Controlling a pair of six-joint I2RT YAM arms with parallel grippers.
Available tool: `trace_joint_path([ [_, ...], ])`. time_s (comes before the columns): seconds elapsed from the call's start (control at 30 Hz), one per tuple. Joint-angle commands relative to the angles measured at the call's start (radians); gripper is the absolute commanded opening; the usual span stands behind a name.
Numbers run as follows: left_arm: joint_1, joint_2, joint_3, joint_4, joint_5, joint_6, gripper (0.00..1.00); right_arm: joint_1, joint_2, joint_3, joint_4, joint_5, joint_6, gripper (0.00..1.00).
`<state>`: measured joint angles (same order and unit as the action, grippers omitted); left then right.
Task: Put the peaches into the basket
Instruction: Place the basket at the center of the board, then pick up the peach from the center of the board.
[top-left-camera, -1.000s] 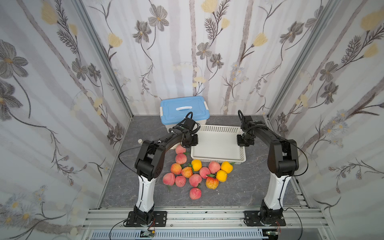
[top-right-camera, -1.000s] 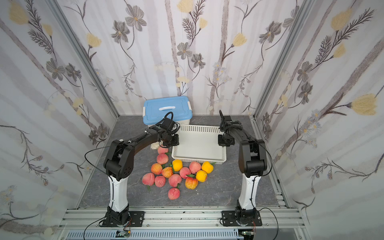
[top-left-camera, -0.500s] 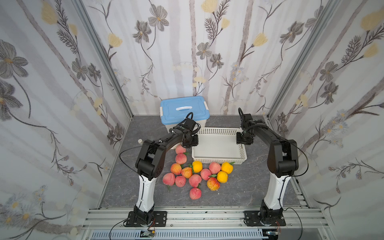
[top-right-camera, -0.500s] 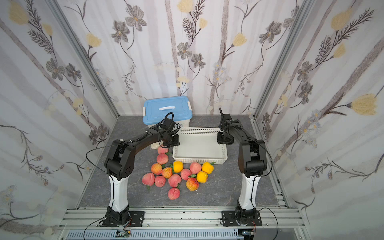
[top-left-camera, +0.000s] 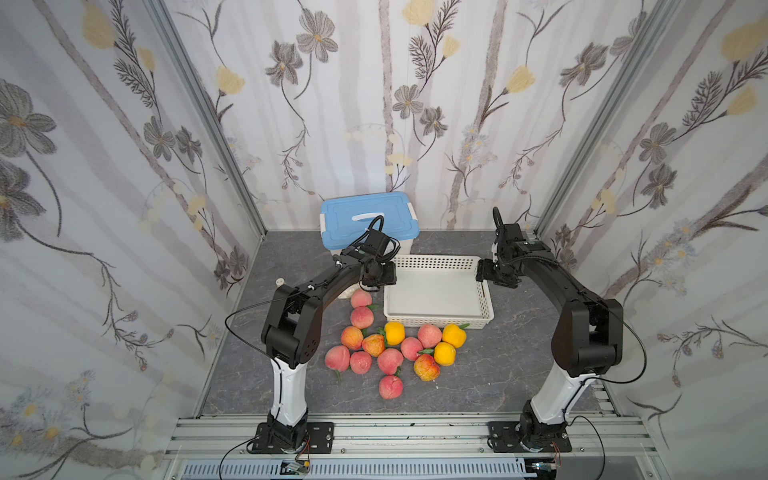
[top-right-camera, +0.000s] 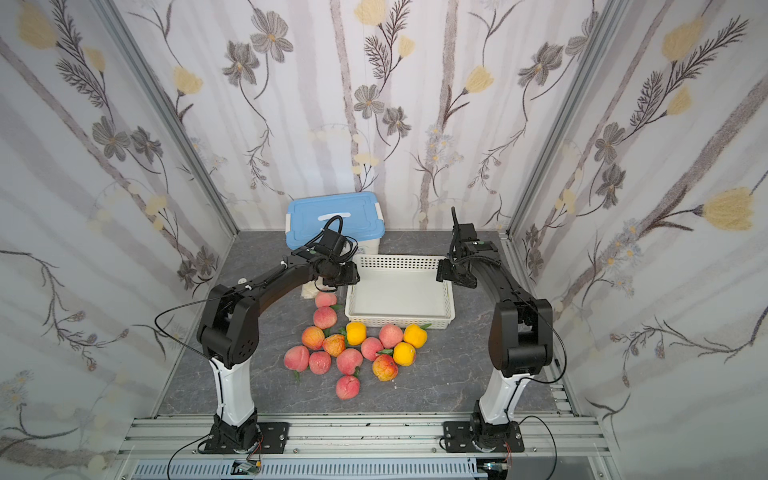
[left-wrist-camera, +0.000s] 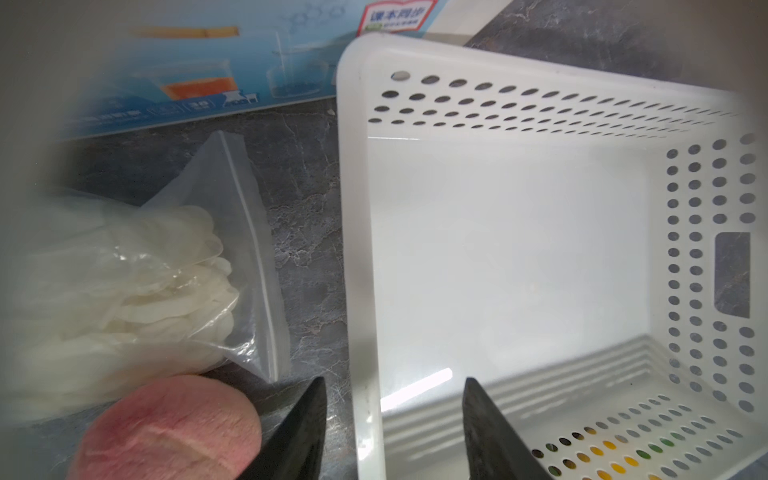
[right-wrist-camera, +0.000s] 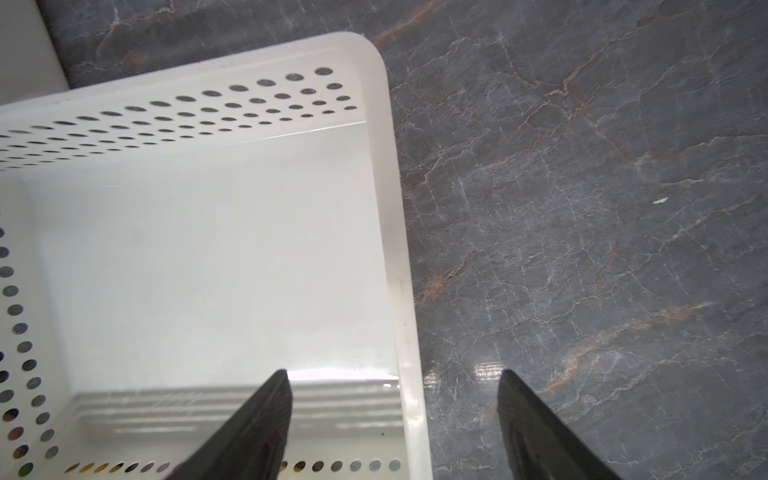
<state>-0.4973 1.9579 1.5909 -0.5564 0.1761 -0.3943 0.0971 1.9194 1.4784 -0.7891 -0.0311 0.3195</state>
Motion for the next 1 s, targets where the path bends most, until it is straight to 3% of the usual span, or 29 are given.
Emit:
trace_joint_path([
  [0.0,-0.003,-0.049,-0.018,-0.007,-0.039,0.02,0.56,0.0,-0.073,-0.045,0.061,-0.004,0.019,0.79],
  [0.2,-0.014,-0.198,-0.163,0.021,-0.069,0.026,0.58,0.038,-0.285,-0.216,0.138,-0.02,0.041,0.83],
  [0.3,-0.015,-0.282,-0.252,0.017,-0.104,0.016,0.58,0.066,-0.386,-0.292,0.158,-0.031,0.05,0.9],
  [0.47,-0.015,-0.448,-0.41,-0.021,-0.18,-0.023,0.59,0.14,-0.545,-0.394,0.129,0.01,0.05,0.91],
  [0.63,-0.006,-0.584,-0.539,-0.063,-0.233,-0.066,0.68,0.224,-0.685,-0.477,0.085,0.015,0.053,0.91],
  [0.8,0.043,-0.589,-0.571,-0.039,-0.211,-0.081,0.71,0.362,-0.815,-0.52,0.054,0.005,0.043,0.91],
  [0.97,0.098,-0.502,-0.536,0.039,-0.151,-0.086,0.76,0.545,-0.958,-0.575,0.087,0.011,-0.034,0.93],
])
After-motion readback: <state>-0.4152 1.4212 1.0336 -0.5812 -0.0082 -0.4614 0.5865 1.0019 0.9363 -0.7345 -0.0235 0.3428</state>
